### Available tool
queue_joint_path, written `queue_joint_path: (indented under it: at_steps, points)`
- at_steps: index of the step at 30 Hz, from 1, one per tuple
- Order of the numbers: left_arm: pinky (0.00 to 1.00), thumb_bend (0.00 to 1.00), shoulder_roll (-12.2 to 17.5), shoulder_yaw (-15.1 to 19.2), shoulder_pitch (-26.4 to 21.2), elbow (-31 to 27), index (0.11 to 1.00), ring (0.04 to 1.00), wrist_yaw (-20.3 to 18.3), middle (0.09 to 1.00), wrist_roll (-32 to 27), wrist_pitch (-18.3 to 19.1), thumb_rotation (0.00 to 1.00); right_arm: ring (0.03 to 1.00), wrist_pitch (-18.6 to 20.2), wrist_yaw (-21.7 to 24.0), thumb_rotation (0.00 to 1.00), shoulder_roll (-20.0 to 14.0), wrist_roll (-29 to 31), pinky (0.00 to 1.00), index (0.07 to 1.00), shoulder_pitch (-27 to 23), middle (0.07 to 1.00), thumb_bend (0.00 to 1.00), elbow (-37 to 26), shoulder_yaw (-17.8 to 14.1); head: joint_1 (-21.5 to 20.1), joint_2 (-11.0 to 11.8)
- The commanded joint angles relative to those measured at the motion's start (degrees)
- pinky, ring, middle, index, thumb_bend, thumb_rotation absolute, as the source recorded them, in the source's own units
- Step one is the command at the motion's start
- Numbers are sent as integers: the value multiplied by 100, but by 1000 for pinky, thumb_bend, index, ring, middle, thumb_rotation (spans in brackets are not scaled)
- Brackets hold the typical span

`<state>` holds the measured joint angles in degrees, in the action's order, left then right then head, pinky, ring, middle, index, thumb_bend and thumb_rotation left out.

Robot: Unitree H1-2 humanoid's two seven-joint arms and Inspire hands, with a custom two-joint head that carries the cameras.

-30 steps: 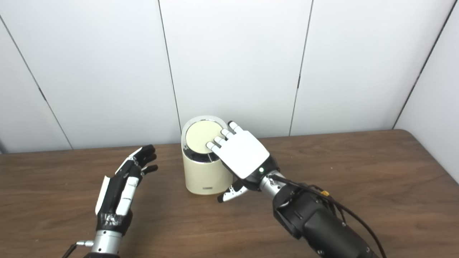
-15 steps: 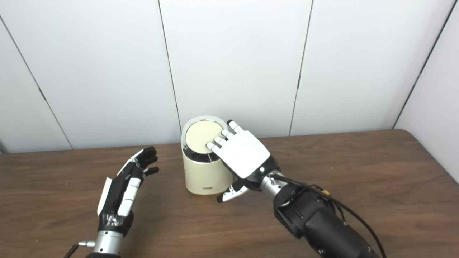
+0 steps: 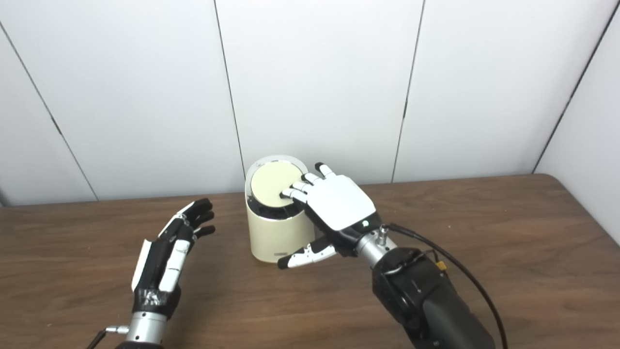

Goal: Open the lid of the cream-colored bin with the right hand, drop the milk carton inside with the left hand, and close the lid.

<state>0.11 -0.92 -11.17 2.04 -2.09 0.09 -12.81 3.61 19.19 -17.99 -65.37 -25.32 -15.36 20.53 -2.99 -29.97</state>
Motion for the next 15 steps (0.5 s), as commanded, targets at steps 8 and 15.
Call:
queue_joint_path:
  at_steps: [8,15]
  points:
    - [783,639,-4,-39,-165,12,854,840,50,848,129,-343,829,960,-165,-630,778,203,60,1000,862,-17,890,652,-335,-325,-28,20]
    - [776,609,-18,-66,-155,25,851,838,57,850,200,-400,837,1000,-128,-827,779,357,271,1000,984,172,987,638,-273,-597,-10,22]
